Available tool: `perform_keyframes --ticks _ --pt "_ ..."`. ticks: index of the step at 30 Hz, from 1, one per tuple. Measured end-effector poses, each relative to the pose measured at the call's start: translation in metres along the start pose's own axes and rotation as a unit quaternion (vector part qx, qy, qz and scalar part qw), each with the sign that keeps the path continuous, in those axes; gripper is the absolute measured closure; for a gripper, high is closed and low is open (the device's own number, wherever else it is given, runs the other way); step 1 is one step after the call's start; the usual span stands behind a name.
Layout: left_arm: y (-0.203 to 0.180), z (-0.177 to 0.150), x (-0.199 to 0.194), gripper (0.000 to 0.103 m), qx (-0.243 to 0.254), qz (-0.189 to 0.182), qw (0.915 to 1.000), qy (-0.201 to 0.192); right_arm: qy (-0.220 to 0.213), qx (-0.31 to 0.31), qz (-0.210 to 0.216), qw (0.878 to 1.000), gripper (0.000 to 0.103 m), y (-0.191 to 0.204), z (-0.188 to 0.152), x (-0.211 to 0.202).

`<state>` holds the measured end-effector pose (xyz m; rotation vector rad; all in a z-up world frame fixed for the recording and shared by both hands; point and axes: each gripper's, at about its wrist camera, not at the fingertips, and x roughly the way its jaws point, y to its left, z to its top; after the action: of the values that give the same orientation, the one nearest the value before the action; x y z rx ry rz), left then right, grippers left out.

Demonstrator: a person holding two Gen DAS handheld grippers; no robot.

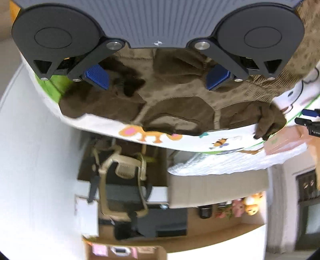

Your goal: Fold clothes

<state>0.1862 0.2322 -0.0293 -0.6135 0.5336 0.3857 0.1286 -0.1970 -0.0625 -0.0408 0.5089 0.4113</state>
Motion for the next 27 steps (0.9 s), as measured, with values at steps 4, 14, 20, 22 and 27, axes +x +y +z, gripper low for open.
perform_keyframes --ticks 4,14,20,22,27 --pt "-0.050 0.019 0.037 0.016 0.055 0.016 0.9983 -0.009 0.017 0.022 0.005 1.000 0.000 0.005 -0.010 0.008" --pt "-0.071 0.013 0.125 0.082 0.154 0.145 0.9770 0.021 -0.012 0.015 0.015 1.000 0.000 -0.003 0.008 0.030" --pt "-0.033 -0.007 0.057 0.095 0.121 0.123 0.9849 -0.016 -0.004 0.059 0.024 0.998 0.000 -0.018 0.012 0.045" --pt "-0.017 -0.015 0.028 0.095 0.086 0.103 0.9907 -0.021 0.000 0.072 0.027 0.997 0.000 -0.023 0.013 0.051" --pt "0.021 -0.037 -0.037 0.095 0.001 0.059 0.9980 -0.025 0.011 0.086 0.027 0.996 0.000 -0.026 0.014 0.061"
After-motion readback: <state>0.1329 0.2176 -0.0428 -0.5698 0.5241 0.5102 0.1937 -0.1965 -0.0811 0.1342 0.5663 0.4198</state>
